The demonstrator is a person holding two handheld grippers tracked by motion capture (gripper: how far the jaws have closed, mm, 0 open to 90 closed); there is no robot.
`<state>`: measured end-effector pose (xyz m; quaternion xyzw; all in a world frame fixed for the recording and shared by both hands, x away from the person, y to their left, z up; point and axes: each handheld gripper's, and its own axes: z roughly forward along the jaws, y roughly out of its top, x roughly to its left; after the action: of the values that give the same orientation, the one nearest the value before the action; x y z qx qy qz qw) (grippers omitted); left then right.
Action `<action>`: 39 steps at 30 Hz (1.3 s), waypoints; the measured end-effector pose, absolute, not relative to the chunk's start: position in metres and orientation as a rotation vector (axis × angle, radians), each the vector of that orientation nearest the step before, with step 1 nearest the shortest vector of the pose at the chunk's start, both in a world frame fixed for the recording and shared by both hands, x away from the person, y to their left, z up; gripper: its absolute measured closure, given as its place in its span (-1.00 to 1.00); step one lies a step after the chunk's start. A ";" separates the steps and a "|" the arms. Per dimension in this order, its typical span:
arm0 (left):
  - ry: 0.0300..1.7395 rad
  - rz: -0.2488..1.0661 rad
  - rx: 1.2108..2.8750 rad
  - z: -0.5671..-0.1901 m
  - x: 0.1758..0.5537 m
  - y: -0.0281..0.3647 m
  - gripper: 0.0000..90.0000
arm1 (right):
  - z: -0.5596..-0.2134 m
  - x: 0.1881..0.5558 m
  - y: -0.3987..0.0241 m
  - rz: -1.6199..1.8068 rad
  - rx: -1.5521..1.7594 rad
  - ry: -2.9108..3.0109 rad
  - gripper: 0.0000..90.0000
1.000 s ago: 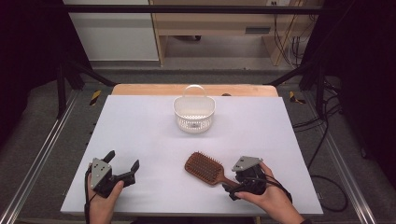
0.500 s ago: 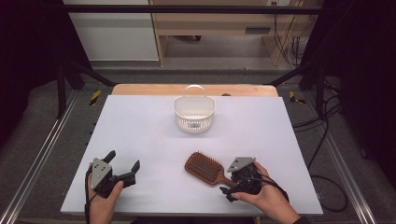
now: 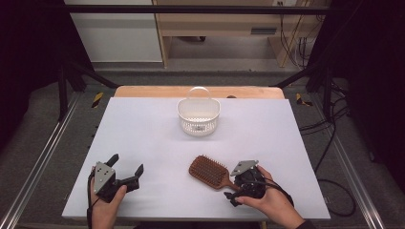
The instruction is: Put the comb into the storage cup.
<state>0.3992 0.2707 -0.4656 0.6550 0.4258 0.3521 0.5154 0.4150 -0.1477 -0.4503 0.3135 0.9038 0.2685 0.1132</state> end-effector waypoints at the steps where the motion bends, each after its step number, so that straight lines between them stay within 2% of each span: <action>1: 1.022 0.845 1.574 -0.466 0.399 0.271 -0.93 | -0.451 0.415 -0.148 0.784 0.916 2.654 -0.72; 8: 1.022 0.844 1.575 -0.466 0.399 0.271 -0.93 | -0.452 0.416 -0.146 0.778 0.917 2.662 -0.69; 15: 1.021 0.844 1.576 -0.466 0.399 0.270 -0.92 | -0.453 0.417 -0.145 0.768 0.913 2.680 -0.58; 30: 1.023 0.844 1.579 -0.466 0.400 0.271 -0.92 | -0.456 0.426 -0.142 0.738 0.922 2.722 -0.02; 39: 1.022 0.843 1.580 -0.466 0.400 0.270 -0.92 | -0.456 0.428 -0.139 0.703 0.902 2.754 0.15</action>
<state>0.3997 0.2704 -0.4659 0.6574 0.4250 0.3505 0.5141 0.4284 -0.1387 -0.4565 0.3015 0.9206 0.2349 0.0799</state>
